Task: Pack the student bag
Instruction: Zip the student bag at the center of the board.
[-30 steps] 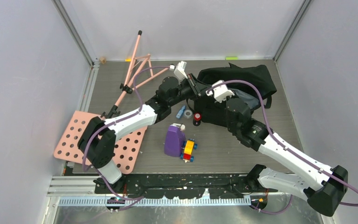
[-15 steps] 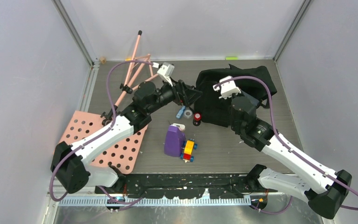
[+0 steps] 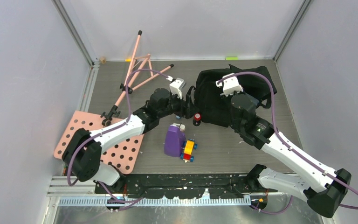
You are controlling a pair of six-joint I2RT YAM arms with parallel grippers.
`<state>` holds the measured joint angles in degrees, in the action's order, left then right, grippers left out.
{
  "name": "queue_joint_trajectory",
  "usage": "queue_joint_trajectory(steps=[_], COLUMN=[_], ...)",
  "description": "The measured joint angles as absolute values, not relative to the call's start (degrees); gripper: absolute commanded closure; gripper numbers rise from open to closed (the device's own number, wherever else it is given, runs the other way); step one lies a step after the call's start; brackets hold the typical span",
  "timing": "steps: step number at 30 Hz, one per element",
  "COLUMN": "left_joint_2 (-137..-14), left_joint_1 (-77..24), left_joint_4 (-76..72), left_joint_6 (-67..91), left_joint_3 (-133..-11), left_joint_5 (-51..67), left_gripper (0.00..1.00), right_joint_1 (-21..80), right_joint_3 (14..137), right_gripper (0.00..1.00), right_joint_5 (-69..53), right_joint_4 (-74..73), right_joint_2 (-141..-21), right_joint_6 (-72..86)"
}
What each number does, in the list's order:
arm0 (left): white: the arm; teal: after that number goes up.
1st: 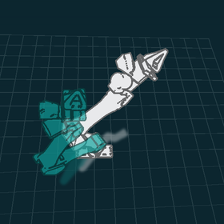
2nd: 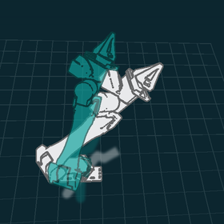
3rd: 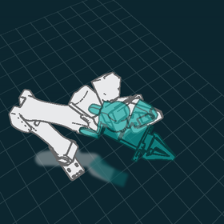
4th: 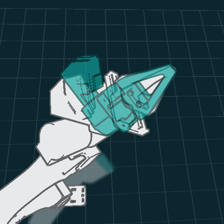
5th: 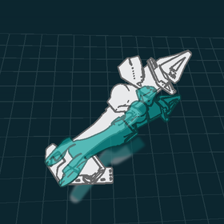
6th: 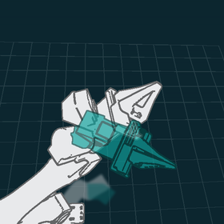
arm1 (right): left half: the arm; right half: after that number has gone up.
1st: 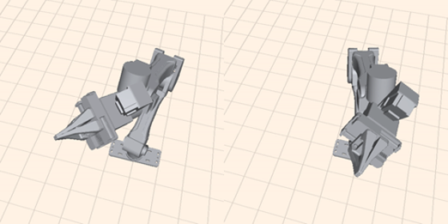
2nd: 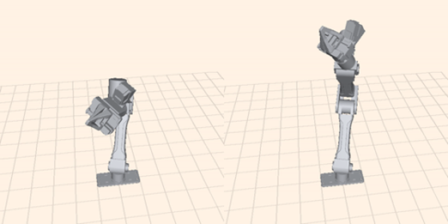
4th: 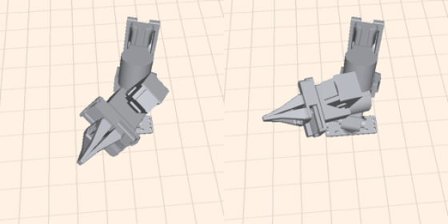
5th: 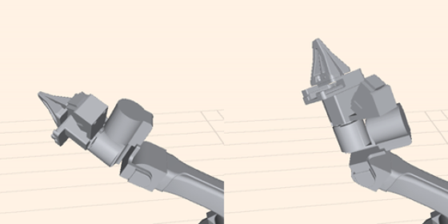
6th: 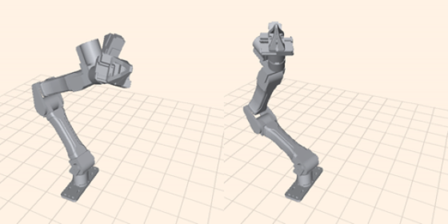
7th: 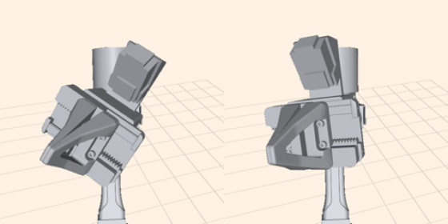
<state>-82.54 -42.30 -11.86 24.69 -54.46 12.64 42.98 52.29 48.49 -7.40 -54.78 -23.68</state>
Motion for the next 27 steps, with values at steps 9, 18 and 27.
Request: queue_joint_trajectory(steps=[9,18,27], left_joint_2=[-89.5,-91.9,-92.0], left_joint_1=[-42.3,-42.3,-42.2], left_joint_4=[-13.7,-19.4,-21.6], left_joint_6=[26.3,28.4,29.1], left_joint_3=[-54.5,-54.5,-54.5], left_joint_5=[10.9,10.5,10.9], left_gripper=[0.53,0.61,0.77], right_joint_1=[42.9,42.9,42.9], right_joint_3=[52.5,52.5,52.5], right_gripper=[1.00,1.00,1.00], right_joint_5=[48.6,48.6,48.4], right_joint_4=[-7.9,-8.1,-8.3], right_joint_2=[-55.0,-55.1,-55.5], right_joint_6=[-23.4,-23.4,-23.2])
